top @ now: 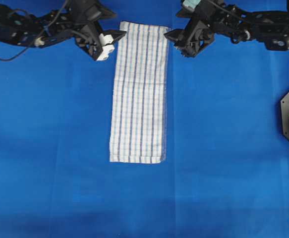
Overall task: Fold the blue towel.
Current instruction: 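Move both grippers to the strip's top corners and pinch them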
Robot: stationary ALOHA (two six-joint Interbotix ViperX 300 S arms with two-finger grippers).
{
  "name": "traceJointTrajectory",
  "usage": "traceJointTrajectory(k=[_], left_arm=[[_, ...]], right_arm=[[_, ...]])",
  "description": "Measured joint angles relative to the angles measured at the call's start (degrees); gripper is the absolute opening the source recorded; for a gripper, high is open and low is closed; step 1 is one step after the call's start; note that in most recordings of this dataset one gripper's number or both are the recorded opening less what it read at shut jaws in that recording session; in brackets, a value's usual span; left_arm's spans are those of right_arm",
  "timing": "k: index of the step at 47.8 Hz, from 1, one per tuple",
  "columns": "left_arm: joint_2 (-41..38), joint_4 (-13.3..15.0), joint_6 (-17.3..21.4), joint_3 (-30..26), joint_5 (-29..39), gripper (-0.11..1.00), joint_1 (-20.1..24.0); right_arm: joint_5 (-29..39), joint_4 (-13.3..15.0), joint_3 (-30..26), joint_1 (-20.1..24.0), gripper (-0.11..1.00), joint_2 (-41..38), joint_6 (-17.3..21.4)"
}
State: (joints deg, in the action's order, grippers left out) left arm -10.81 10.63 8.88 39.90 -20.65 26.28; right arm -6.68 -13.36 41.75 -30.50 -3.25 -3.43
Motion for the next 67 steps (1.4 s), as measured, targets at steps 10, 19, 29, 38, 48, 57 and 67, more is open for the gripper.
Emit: traceJointTrajectory(k=[10,19,29,38,48,57,67], left_arm=[[-4.2,0.0,0.0,-2.2,-1.5,0.66,1.1],[-7.8,0.0,0.0,-3.2,-4.0,0.66,1.9],[-11.7,0.0,-0.2,-4.3,-5.2,0.57,2.6],[-12.2,-0.2,-0.2,-4.9,-5.4,0.35,2.3],[-12.2,-0.4,0.0,-4.9,-5.4,0.09,1.7],[-12.2,-0.4,0.0,-5.0,-5.5,0.07,1.5],[-12.1,-0.5,0.4,-4.9,-5.8,0.07,1.4]], right_arm=[[-3.3,-1.8,-0.8,-0.2,0.86,-4.7,0.0],[-4.9,-3.3,-1.4,-0.4,0.83,-7.9,0.0],[-5.7,-5.0,-1.5,-0.6,0.76,-9.4,0.0],[-6.2,-5.2,-1.9,-0.5,0.47,-10.9,0.1],[-6.2,-5.1,-2.1,0.6,0.07,-11.2,-0.4],[-6.2,-5.1,-2.2,0.5,0.07,-11.3,-0.3],[-5.9,-5.2,-2.7,0.6,0.07,-11.0,-0.8]])
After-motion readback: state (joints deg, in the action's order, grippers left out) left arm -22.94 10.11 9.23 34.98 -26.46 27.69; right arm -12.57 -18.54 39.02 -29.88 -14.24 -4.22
